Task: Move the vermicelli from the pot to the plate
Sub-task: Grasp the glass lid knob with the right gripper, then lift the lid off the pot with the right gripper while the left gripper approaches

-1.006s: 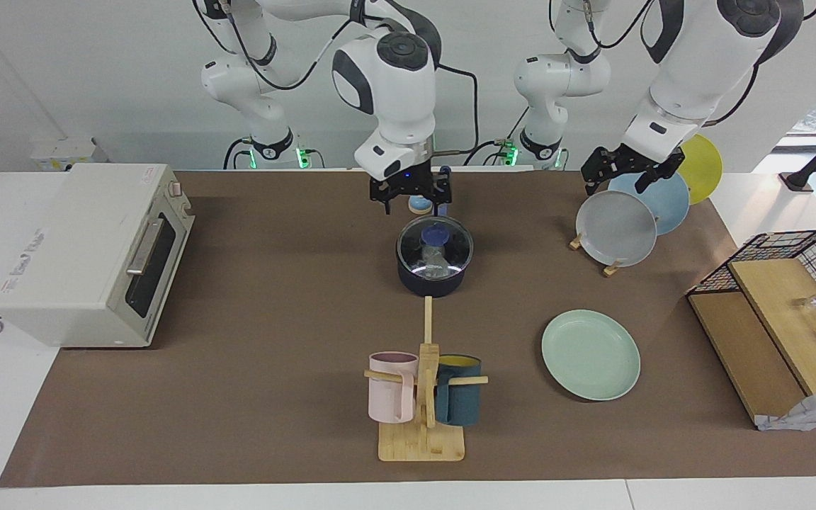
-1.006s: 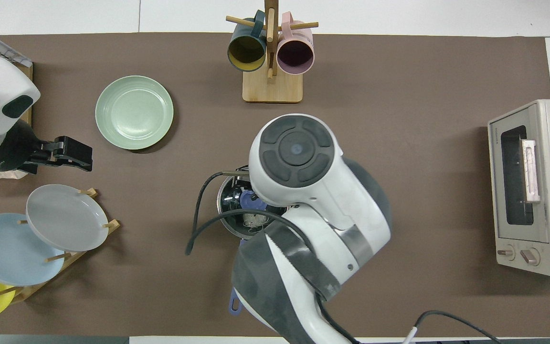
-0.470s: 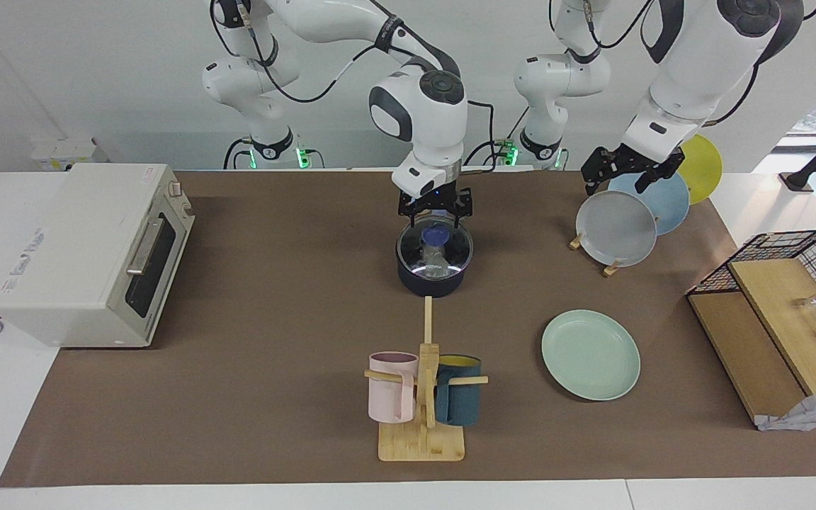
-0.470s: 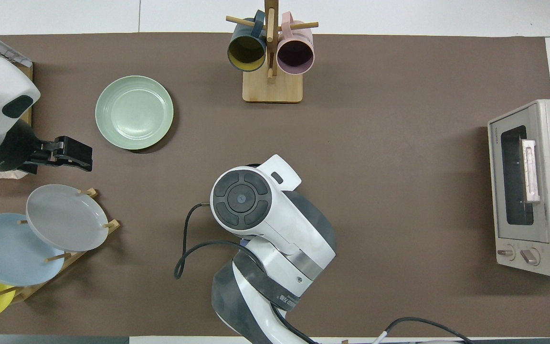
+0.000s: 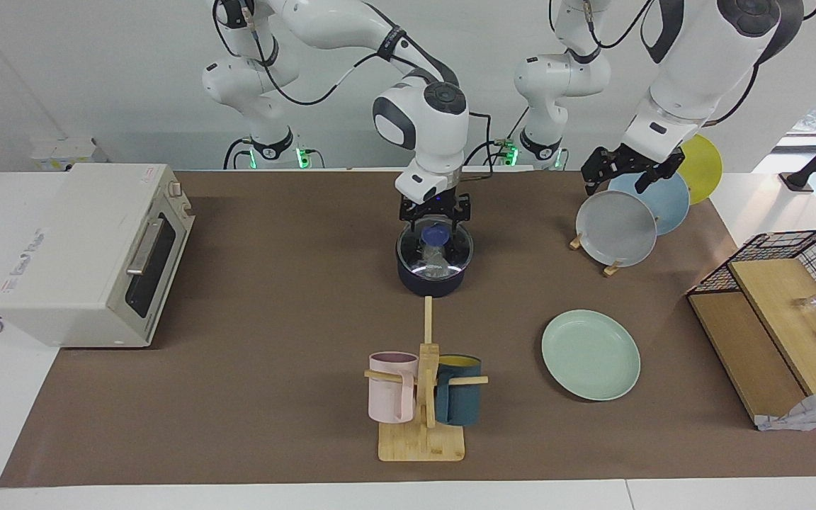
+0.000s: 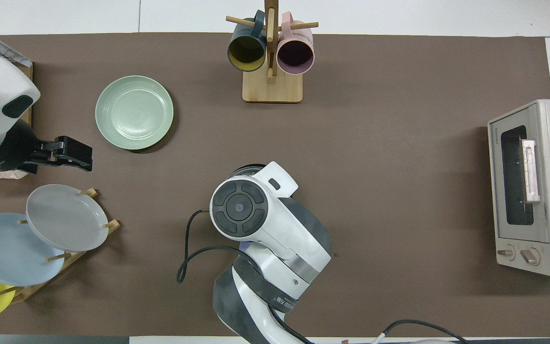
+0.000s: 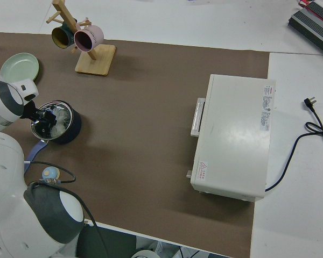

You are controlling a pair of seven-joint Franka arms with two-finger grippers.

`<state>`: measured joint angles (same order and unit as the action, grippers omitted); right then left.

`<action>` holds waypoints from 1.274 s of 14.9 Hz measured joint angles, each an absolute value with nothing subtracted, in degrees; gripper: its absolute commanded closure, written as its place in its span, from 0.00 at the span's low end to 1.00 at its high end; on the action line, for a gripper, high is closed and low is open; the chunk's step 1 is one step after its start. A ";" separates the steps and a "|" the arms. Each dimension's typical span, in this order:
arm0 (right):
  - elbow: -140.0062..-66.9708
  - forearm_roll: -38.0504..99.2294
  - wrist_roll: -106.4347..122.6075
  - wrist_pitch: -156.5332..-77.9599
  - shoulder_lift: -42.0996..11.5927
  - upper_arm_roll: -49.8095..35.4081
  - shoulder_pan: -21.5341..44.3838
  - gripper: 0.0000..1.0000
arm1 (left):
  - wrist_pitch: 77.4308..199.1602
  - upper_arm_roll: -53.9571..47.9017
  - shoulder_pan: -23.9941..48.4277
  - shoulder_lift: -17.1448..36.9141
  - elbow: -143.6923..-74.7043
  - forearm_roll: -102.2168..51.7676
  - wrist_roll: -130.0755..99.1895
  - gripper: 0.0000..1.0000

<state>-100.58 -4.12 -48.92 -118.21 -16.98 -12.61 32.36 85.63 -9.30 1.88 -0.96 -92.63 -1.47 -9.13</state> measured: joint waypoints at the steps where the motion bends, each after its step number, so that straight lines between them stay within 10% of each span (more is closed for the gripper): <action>1: -100.57 -4.13 -48.92 -118.36 -16.98 -12.57 32.35 0.23 | 85.63 -9.30 1.88 -0.96 -92.63 -1.47 -9.13 0.00; 4: -100.57 -4.15 -48.92 -119.29 -16.98 -12.49 32.27 0.23 | 85.63 -9.30 1.88 -0.96 -92.63 -1.47 -9.13 0.00; 10: -100.57 -4.22 -48.93 -119.77 -16.95 -12.47 32.14 0.64 | 85.63 -9.24 1.85 -0.96 -92.63 -1.47 -9.23 0.00; 19: -92.64 -6.36 -44.81 -110.21 -16.78 -12.27 29.28 0.64 | 85.66 -9.22 1.85 -0.98 -92.61 -1.47 -9.30 0.00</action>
